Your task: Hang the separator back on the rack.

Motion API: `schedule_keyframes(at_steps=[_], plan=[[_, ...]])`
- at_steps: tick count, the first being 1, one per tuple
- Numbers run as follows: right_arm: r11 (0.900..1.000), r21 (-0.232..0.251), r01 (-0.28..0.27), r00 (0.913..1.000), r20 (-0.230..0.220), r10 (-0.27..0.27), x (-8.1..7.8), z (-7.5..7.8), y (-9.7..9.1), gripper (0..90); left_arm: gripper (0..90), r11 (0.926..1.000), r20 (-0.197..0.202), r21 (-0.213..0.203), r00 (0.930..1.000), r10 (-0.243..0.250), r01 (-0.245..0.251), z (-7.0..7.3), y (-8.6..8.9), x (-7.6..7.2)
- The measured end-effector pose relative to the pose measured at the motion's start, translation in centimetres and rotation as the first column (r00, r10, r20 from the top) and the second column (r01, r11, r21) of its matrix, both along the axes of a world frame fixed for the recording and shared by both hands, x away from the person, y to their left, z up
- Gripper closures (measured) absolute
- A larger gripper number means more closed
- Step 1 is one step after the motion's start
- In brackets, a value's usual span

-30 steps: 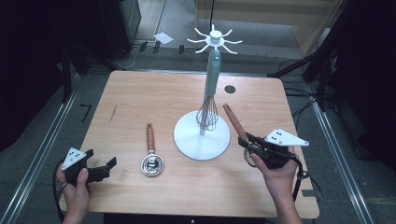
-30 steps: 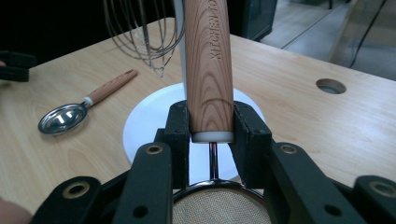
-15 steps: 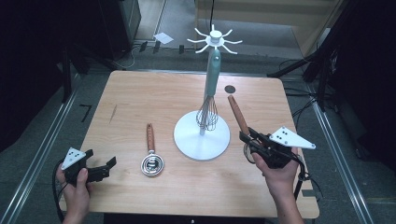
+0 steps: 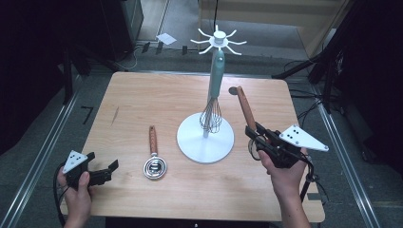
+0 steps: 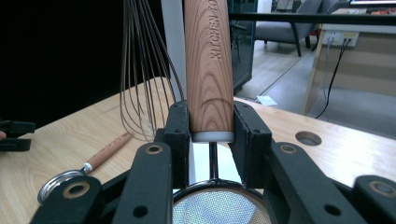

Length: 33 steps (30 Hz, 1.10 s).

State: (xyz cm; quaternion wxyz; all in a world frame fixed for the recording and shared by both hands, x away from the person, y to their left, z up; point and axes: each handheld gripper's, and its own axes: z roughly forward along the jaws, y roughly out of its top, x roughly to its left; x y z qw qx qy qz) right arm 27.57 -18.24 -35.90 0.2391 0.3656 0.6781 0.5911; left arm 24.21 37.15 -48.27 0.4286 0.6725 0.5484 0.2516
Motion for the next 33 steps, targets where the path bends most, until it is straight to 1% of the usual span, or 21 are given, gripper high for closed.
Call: schedule_keyframes(at_steps=[9,13,17,22,27,33], plan=[[0.9999,0.013,0.010,0.9997,0.024,-0.011,0.2,1.0,0.2,71.4,0.0,1.0000,-0.003,-0.002,1.0000,0.000,0.000,0.0,0.1,0.0],[0.9998,0.014,0.013,0.9989,0.045,-0.014,0.2,1.5,0.5,71.4,0.0,1.0000,-0.004,-0.007,1.0000,0.001,-0.001,0.0,0.1,0.0],[0.9998,0.013,0.014,0.9985,0.052,-0.015,0.3,1.9,0.7,71.3,0.0,1.0000,-0.003,-0.007,1.0000,0.001,-0.001,0.0,0.1,0.0],[0.9995,0.029,0.016,0.9984,0.054,-0.017,0.5,2.3,0.8,71.4,0.0,1.0000,-0.001,-0.003,1.0000,0.003,-0.003,0.0,0.0,0.0],[0.9994,0.025,0.023,0.9979,0.061,-0.024,0.6,2.9,0.7,71.3,0.0,1.0000,-0.002,-0.003,1.0000,0.001,-0.001,0.0,0.1,0.0],[0.9983,0.049,0.032,0.9960,0.082,-0.036,0.6,3.8,0.5,71.3,0.0,1.0000,-0.003,-0.008,1.0000,-0.001,0.001,0.0,0.1,0.0]])
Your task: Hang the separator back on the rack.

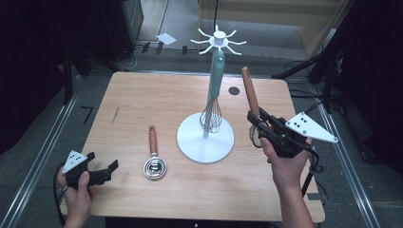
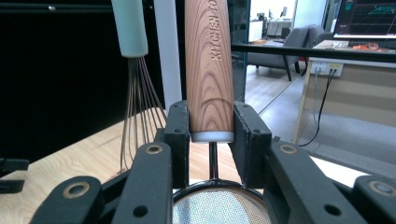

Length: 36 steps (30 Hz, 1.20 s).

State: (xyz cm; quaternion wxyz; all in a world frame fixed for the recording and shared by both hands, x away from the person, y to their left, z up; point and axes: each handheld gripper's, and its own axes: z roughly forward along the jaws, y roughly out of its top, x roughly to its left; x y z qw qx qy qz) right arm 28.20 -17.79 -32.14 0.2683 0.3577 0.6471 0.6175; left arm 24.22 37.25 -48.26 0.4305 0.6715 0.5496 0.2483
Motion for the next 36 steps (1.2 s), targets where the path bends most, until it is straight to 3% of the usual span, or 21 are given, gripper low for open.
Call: schedule_keyframes(at_steps=[10,36], plan=[[0.9993,0.038,0.000,0.9996,0.029,-0.001,0.0,1.0,0.0,71.3,0.0,1.0000,0.003,0.006,1.0000,0.008,-0.008,0.0,-0.1,0.0],[0.9981,0.058,-0.021,0.9951,0.098,0.015,-0.2,3.5,1.2,71.3,0.0,1.0000,0.004,0.005,1.0000,0.008,-0.008,0.0,-0.1,0.0]])
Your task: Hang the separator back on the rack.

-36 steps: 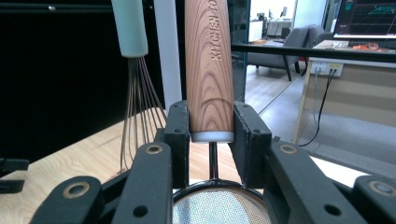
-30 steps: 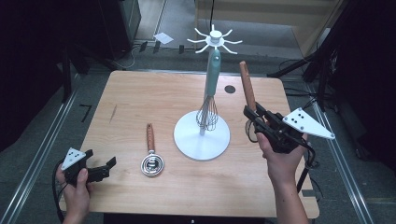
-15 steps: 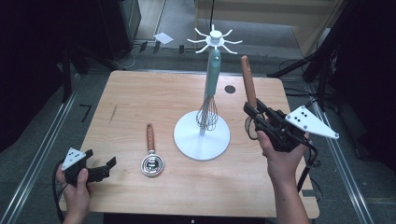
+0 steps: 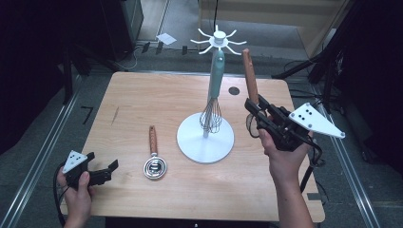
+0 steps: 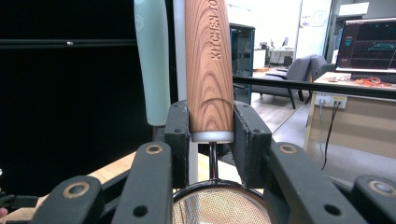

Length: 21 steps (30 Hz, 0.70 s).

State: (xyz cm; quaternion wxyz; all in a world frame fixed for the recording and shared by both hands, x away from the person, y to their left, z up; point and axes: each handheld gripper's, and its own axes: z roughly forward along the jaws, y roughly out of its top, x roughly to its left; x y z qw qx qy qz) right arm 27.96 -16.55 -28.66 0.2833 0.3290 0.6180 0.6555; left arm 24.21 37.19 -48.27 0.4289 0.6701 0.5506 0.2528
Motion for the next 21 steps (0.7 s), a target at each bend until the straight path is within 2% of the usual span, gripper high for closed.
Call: schedule_keyframes(at_steps=[8,21], plan=[[1.0000,-0.005,-0.006,1.0000,-0.003,0.006,0.3,0.3,0.6,71.3,0.0,1.0000,0.000,0.000,1.0000,-0.001,0.001,0.0,0.0,0.0],[0.9999,-0.011,-0.012,0.9997,-0.021,0.012,1.1,0.0,1.6,71.4,0.0,1.0000,-0.002,-0.004,1.0000,-0.001,0.001,0.0,0.1,0.0]])
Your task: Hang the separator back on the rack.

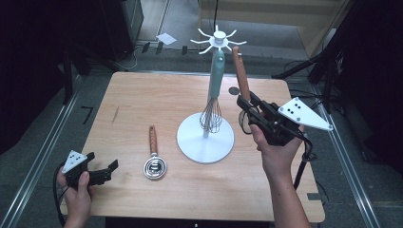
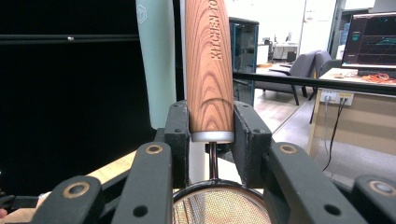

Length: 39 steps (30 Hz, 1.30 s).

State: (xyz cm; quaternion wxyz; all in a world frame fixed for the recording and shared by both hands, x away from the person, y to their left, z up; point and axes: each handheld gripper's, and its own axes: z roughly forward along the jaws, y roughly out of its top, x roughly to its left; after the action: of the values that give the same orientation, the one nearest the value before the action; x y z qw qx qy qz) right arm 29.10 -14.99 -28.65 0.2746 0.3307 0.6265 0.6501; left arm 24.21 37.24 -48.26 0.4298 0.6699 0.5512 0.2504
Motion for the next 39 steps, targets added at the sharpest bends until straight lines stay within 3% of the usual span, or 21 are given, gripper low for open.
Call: schedule_keyframes(at_steps=[9,20,33,36,39], plan=[[1.0000,0.006,0.000,1.0000,-0.003,0.000,0.4,-0.3,0.6,71.4,0.0,1.0000,-0.001,0.002,1.0000,-0.001,0.001,0.0,0.0,0.0],[0.9995,-0.031,0.002,1.0000,-0.004,-0.002,1.0,-0.9,1.2,71.4,0.0,1.0000,0.000,0.002,1.0000,-0.001,0.001,0.0,0.0,0.0],[0.9983,-0.011,-0.057,0.9982,-0.022,0.056,1.3,-0.9,0.7,64.9,0.0,1.0000,0.000,0.004,1.0000,-0.001,0.001,0.0,0.0,0.0],[0.9986,0.001,-0.053,0.9984,-0.022,0.053,1.3,-0.7,0.4,70.8,0.0,1.0000,0.000,0.003,1.0000,-0.001,0.001,0.0,0.0,0.0],[0.9986,-0.008,-0.051,0.9985,-0.020,0.051,1.4,-0.4,0.3,84.0,0.0,1.0000,0.000,0.003,1.0000,-0.001,0.001,0.0,0.0,0.0]])
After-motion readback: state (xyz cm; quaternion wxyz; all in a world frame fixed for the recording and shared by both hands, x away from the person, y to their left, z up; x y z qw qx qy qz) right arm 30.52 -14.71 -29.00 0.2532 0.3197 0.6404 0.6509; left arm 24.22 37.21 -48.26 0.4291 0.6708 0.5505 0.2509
